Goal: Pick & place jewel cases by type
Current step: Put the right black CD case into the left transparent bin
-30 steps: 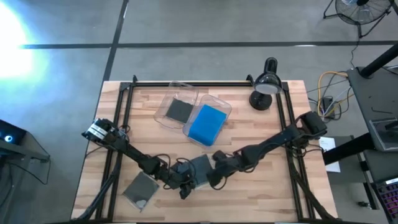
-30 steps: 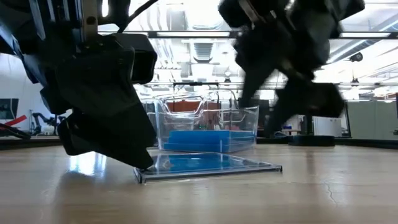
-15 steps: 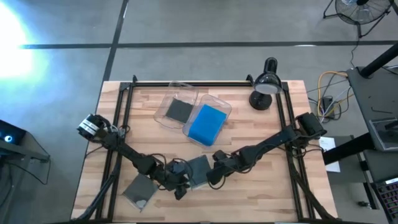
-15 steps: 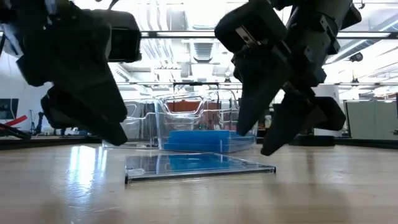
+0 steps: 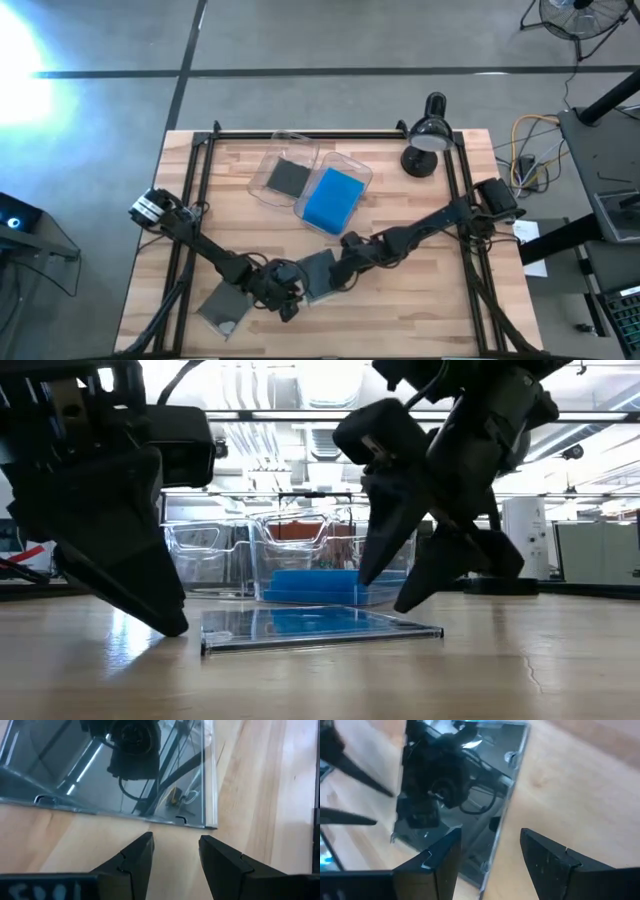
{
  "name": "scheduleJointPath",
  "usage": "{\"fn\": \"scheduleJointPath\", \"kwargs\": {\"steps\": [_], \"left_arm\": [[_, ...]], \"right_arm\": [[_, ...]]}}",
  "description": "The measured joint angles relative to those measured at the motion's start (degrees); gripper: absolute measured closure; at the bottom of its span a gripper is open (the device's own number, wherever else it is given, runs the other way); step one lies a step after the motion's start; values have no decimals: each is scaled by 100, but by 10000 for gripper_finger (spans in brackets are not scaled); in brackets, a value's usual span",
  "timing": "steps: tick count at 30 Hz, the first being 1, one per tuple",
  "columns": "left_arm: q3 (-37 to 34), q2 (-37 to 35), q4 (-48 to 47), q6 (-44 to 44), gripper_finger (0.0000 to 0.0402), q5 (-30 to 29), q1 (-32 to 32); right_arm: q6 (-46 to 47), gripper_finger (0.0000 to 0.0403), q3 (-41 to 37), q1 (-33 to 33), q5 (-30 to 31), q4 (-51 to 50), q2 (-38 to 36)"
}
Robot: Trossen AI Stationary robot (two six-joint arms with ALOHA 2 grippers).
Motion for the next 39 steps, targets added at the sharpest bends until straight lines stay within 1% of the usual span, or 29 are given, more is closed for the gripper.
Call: {"fn": "scheduleJointPath", "kwargs": {"steps": [5, 12, 19, 25, 27, 30, 34, 36, 39], "left_arm": [[0, 79, 196, 88, 255, 73, 149], [-2, 211, 496, 317, 255, 173, 409], [-7, 215, 553, 367, 255, 171, 446], [-15, 215, 546, 363, 255, 276, 435], [-24, 215, 516, 363, 255, 278, 389], [-37, 218, 448, 342, 255, 247, 293], [-75, 222, 454, 278, 255, 255, 272], [-81, 222, 462, 261, 255, 249, 272], [-85, 222, 509, 245, 255, 144, 274]], "right_arm": [[12, 206, -33, 6, -26, 128, 57], [17, 206, 2, -5, -476, 151, 315], [57, 206, -9, -24, -530, 178, 267], [7, 206, -76, -55, -817, 305, -124], [-6, 206, -55, -43, -849, 291, -373], [-234, 206, 63, -44, -821, 607, -582], [-462, 207, 124, -29, -741, 715, -634], [-530, 207, 190, -26, -729, 929, -634], [-571, 207, 212, -16, -644, 1065, -557]]}}
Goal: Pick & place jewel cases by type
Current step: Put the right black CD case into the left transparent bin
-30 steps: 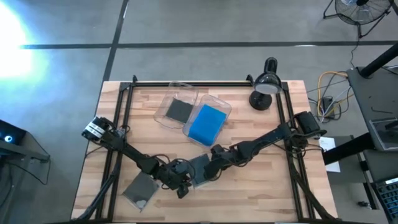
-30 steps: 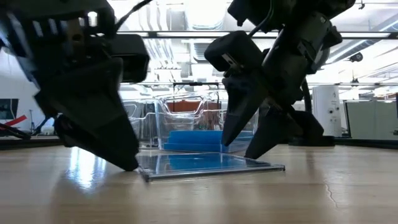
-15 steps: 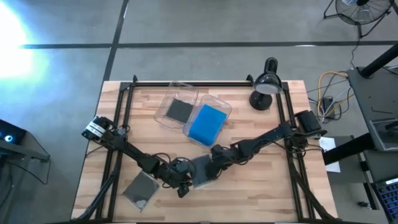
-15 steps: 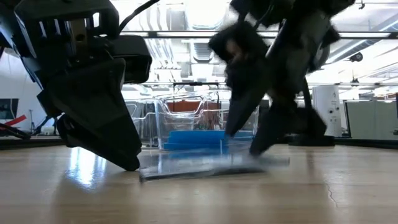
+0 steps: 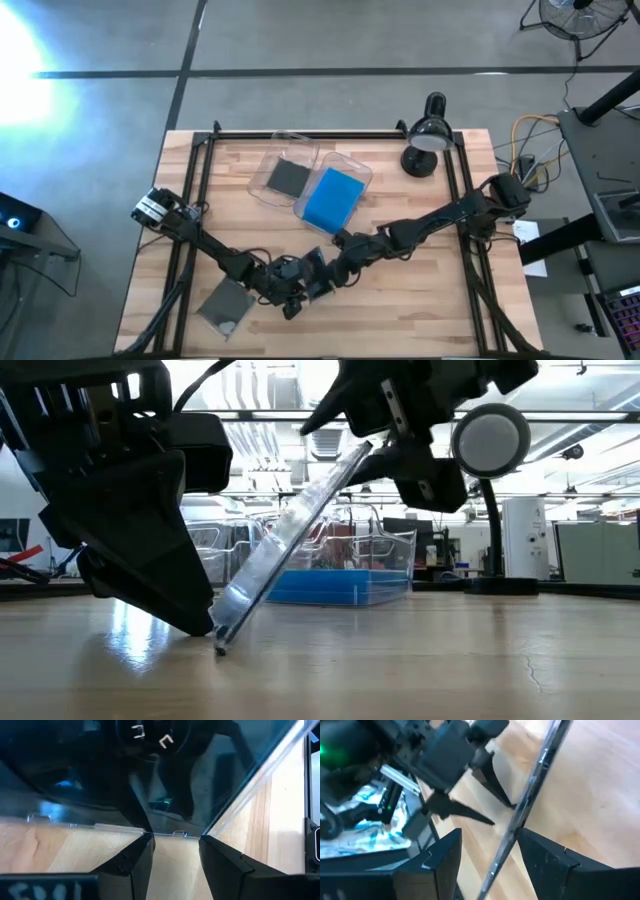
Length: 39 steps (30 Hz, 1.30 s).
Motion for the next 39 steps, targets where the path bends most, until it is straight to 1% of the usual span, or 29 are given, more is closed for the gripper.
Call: {"fn": "scheduleJointPath", "kwargs": {"steps": [5, 9, 14, 17, 20, 22, 24, 30, 32, 36, 39], "left_arm": [[-12, 2, 109, -9, 255, -38, -3], [-22, 5, 194, -9, 255, -90, 0], [-26, 4, 208, -8, 255, -96, 0], [-26, 4, 207, -7, 255, -98, 0], [-26, 4, 205, -7, 255, -98, 0], [-28, 4, 205, -7, 255, -98, 0], [-28, 4, 203, -7, 255, -98, -6], [-28, 4, 194, -26, 255, -161, -82], [-28, -11, 181, -224, 255, -183, -191], [-35, -33, 106, -753, 255, -444, -655], [-35, -35, 104, -1542, 255, -758, -1139]], "right_arm": [[129, 207, 97, 8, 74, 9, 150], [389, 207, 114, 32, -124, -178, 355], [533, 207, 378, 17, -428, -23, 559], [524, 209, 438, 33, -404, -149, 694], [451, 219, 535, 12, -371, -63, 646], [451, 233, 539, -3, -228, -91, 647], [437, 255, 518, -7, -83, -233, 670], [382, 351, 520, -22, -31, -670, 658], [248, 382, 518, -27, 2, -724, 658], [-39, 389, 518, -25, 81, -921, 520], [-411, 390, 518, -28, 99, -990, 321]]}}
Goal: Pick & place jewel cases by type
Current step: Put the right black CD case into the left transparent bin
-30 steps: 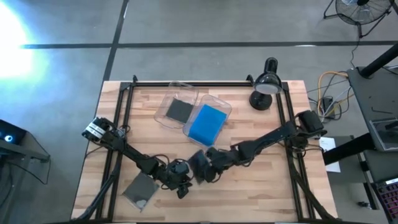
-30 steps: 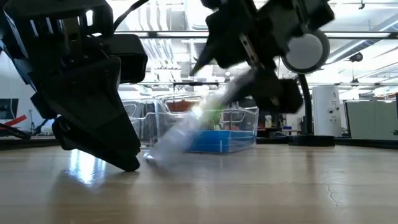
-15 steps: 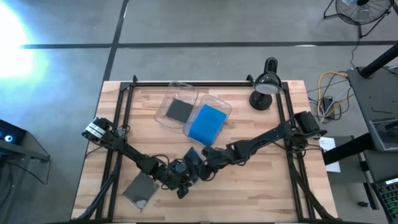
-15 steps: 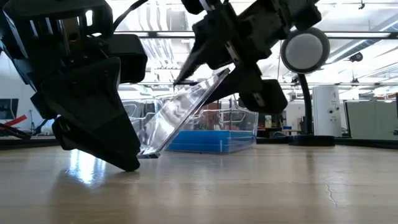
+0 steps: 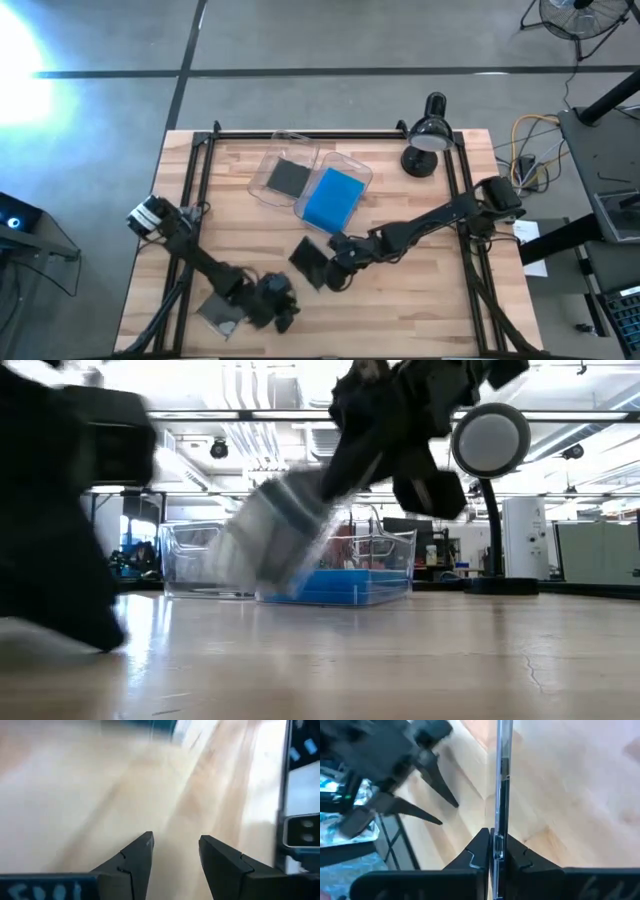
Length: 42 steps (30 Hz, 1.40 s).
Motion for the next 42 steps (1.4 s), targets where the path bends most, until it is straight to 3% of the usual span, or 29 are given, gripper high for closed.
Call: {"fn": "scheduleJointPath", "kwargs": {"steps": [6, 12, 15, 19, 23, 27, 31, 38, 42], "left_arm": [[92, -45, -189, -1672, 254, -1110, -719], [362, -79, -782, -2221, 255, -1511, -812], [539, -86, -874, -2225, 255, -1537, -787], [781, -116, -1204, -2132, 255, -1606, -783], [1056, -270, -2191, -2076, 255, -1559, -815], [1200, -470, -3076, -2082, 255, -1507, -878], [1244, -673, -3526, -2109, 255, -1456, -925], [1220, -1098, -4299, -2280, 255, -1224, -957], [1220, -1406, -4941, -2337, 255, -1222, -961]], "right_arm": [[-1294, 390, 267, -200, 511, -165, -572], [-2620, 390, 1386, -1339, 593, -559, -429], [-2613, 390, 1971, -2067, 328, -919, -56], [-2631, 390, 2676, -2895, -1046, -1010, 676], [-2929, 387, 3594, -3278, -1716, -2136, 1545], [-4013, 364, 4675, -3384, -1718, -3759, 2401], [-4451, 328, 5689, -3406, -1657, -4453, 2949], [-4993, 252, 6871, -3432, -455, -5170, 3083], [-5587, 216, 6850, -3271, 1418, -5435, 2729]]}}
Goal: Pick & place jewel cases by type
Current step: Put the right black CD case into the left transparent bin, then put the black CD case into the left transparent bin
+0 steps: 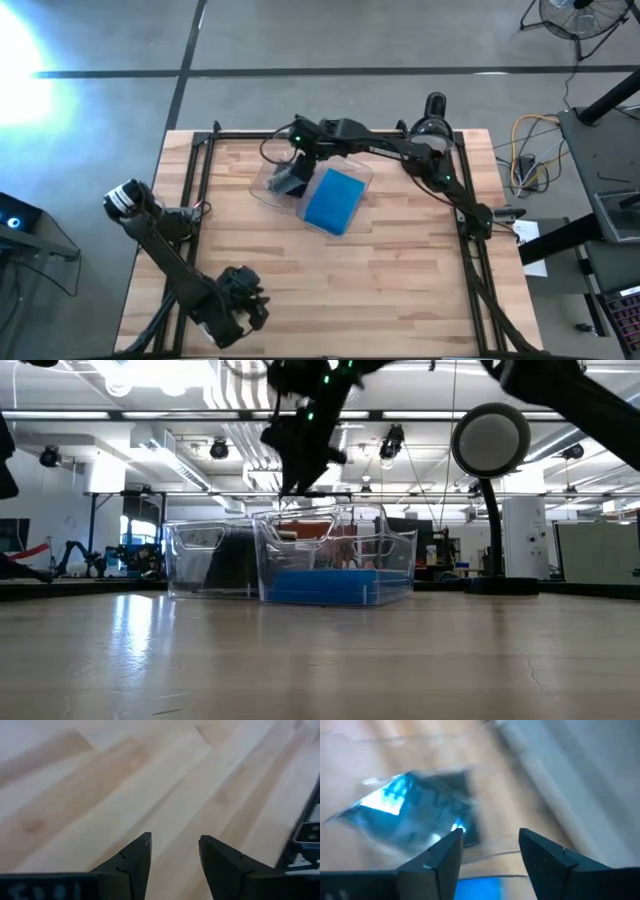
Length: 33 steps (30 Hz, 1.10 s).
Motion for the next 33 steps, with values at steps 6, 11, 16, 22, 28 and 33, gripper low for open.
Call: {"fn": "scheduleJointPath", "kwargs": {"steps": [6, 11, 16, 22, 28, 33], "left_arm": [[0, -286, -862, 8, 255, 608, 8], [-82, -283, -1720, -227, 255, 1906, 2], [-239, -283, -1768, -596, 255, 2202, 4], [-258, -283, -1707, -629, 255, 2283, -17], [-459, -283, -1672, -742, 255, 2894, -148], [-810, -283, -1708, -1353, 255, 3516, -241]], "right_arm": [[-486, 188, -11, 379, 318, -108, -454], [-469, 183, -26, 856, -820, -394, -583], [-752, 183, -296, 1230, -42, -535, -539], [-312, 183, -1166, 1215, -94, -463, -678], [55, 183, -2020, 1610, -1194, -28, -920], [210, 183, -2636, 2081, -1277, 381, -1191]]}}
